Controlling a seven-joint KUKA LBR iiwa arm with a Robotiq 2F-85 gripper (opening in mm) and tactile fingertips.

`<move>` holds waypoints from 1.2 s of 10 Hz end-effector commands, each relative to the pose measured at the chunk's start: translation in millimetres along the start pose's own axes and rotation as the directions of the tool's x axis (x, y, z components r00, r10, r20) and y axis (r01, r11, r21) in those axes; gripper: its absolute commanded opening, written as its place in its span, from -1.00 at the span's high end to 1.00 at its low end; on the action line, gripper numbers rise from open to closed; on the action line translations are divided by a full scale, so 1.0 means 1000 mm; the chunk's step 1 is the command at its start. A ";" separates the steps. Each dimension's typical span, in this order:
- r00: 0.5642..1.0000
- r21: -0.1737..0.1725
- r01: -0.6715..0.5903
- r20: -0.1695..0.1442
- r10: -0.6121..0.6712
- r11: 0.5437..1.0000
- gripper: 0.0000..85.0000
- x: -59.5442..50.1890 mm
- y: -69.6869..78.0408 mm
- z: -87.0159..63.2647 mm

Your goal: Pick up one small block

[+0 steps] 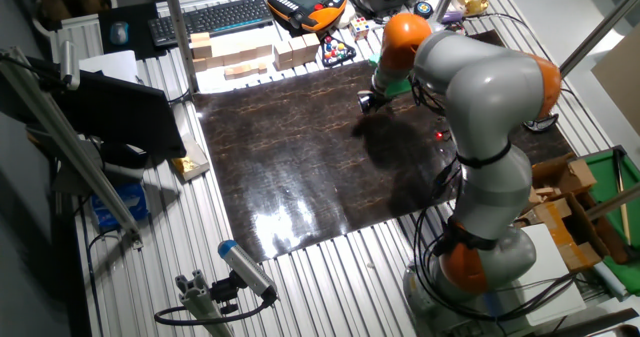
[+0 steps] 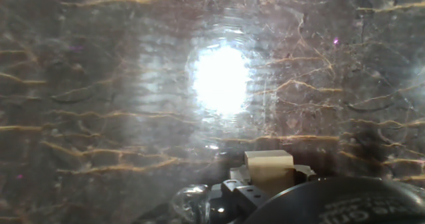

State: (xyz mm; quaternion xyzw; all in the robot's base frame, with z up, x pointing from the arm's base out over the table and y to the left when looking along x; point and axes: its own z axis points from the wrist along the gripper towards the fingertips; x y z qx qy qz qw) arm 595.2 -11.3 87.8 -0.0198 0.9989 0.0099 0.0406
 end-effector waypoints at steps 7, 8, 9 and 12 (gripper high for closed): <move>0.999 0.029 -0.027 -0.025 0.028 0.999 0.98 0.004 0.013 -0.064; 0.999 0.032 -0.030 -0.030 0.031 0.999 0.98 0.004 0.014 -0.071; 0.999 0.033 -0.033 -0.035 0.034 0.999 0.98 0.004 0.015 -0.078; 0.998 0.018 -0.038 -0.045 0.039 0.999 0.98 0.011 0.014 -0.092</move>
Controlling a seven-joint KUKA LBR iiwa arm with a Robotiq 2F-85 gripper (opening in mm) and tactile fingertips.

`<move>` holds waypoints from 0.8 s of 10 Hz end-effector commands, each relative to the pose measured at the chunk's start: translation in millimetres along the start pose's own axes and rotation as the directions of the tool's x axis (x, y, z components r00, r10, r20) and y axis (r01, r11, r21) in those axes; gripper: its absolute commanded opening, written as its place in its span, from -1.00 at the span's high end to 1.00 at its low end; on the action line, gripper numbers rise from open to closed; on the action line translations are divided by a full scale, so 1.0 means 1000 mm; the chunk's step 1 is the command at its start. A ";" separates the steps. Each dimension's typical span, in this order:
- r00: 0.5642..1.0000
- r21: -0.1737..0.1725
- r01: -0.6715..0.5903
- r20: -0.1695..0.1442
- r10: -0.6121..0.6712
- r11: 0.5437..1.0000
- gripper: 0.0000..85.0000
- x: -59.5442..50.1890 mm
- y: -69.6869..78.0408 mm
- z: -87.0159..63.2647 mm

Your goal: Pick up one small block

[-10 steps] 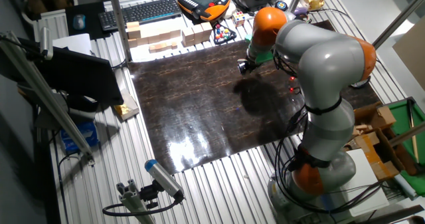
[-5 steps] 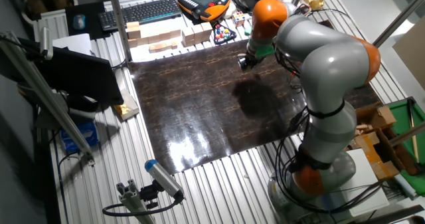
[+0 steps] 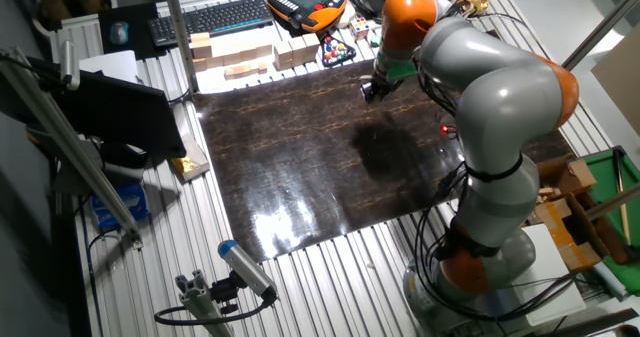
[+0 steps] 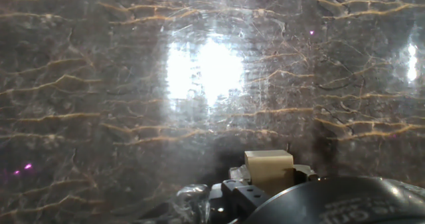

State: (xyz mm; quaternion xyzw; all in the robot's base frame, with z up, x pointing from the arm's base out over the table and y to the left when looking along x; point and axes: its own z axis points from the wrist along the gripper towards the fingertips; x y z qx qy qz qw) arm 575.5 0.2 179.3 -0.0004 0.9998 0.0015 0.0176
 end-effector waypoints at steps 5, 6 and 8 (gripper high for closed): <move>1.000 0.012 -0.001 -0.023 0.002 1.000 0.98 0.005 0.002 -0.026; 1.000 0.011 0.002 -0.023 -0.001 1.000 0.98 0.007 0.002 -0.027; 1.000 0.010 0.011 -0.021 -0.011 1.000 0.98 0.010 0.002 -0.030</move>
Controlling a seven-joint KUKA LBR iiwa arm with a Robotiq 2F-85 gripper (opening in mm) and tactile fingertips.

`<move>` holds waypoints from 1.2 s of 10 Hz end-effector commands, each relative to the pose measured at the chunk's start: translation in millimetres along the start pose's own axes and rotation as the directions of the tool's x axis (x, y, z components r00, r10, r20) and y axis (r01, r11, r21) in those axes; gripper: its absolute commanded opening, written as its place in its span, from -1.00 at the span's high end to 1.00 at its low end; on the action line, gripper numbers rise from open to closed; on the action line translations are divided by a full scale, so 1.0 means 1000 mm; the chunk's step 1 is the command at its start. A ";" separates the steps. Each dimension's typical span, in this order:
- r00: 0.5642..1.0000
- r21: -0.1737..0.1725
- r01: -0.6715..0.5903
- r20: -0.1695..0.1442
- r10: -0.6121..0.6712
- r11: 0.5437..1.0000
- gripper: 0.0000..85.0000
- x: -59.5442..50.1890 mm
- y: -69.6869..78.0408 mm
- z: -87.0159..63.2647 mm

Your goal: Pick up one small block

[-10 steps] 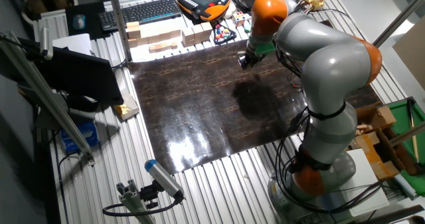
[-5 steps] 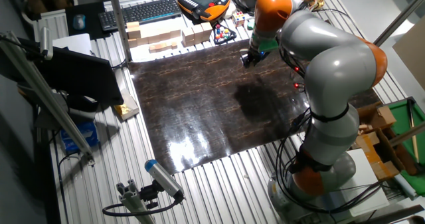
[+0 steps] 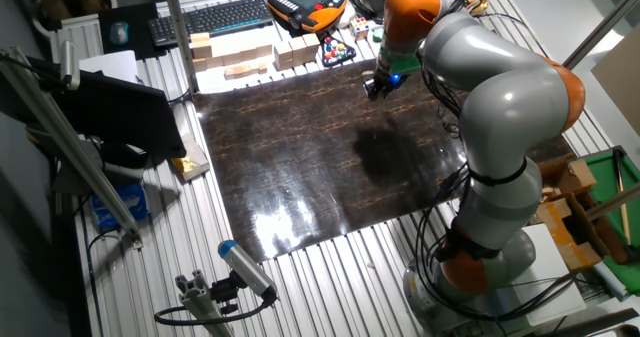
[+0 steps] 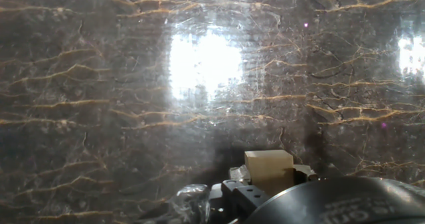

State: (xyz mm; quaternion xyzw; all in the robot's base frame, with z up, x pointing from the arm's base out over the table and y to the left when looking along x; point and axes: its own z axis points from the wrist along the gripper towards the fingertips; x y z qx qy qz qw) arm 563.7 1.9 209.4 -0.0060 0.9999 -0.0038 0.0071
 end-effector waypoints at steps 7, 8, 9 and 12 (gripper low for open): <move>1.000 0.006 0.007 -0.003 -0.007 1.000 0.98 0.003 -0.003 -0.002; 1.000 0.006 0.007 -0.003 -0.007 1.000 0.98 0.003 -0.004 -0.002; 1.000 0.009 0.007 -0.003 -0.007 1.000 0.98 0.003 -0.004 -0.002; 1.000 0.011 0.009 -0.003 -0.009 1.000 0.98 0.003 -0.003 -0.002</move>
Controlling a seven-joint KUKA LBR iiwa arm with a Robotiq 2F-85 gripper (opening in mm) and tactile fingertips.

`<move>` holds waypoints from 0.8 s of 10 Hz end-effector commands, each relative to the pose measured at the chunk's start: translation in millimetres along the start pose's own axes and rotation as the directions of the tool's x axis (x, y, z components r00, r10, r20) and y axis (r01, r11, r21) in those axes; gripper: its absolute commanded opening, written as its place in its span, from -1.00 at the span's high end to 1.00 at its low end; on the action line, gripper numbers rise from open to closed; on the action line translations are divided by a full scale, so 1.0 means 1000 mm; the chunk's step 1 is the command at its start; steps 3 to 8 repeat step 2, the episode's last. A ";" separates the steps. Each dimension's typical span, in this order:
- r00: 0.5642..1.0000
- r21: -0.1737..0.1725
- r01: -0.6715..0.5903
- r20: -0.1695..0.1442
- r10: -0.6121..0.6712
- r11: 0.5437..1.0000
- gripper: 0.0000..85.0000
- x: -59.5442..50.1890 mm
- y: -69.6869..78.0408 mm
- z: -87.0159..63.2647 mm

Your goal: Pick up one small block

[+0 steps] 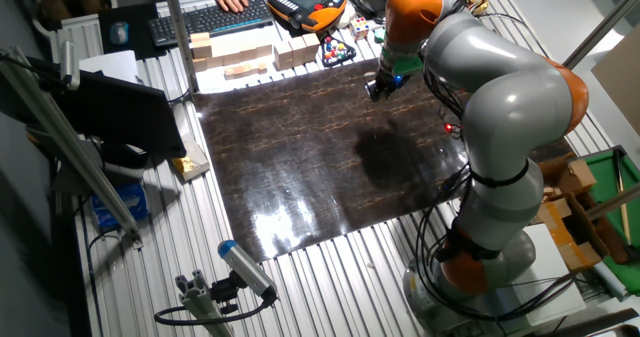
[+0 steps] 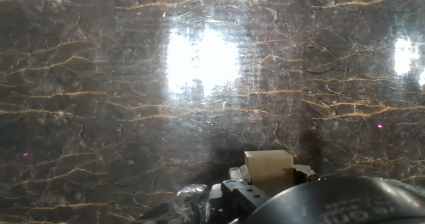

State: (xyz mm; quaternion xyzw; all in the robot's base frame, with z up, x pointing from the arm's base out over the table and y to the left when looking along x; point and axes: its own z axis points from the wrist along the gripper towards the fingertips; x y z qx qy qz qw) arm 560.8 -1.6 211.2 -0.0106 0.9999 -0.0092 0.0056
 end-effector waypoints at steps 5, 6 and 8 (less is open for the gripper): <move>1.000 0.002 0.001 0.000 -0.001 1.000 0.98 0.000 0.000 0.000; 1.000 0.002 0.001 0.000 -0.001 1.000 0.98 0.000 0.000 0.000; 1.000 0.002 0.001 0.000 -0.001 1.000 0.98 0.000 0.000 0.000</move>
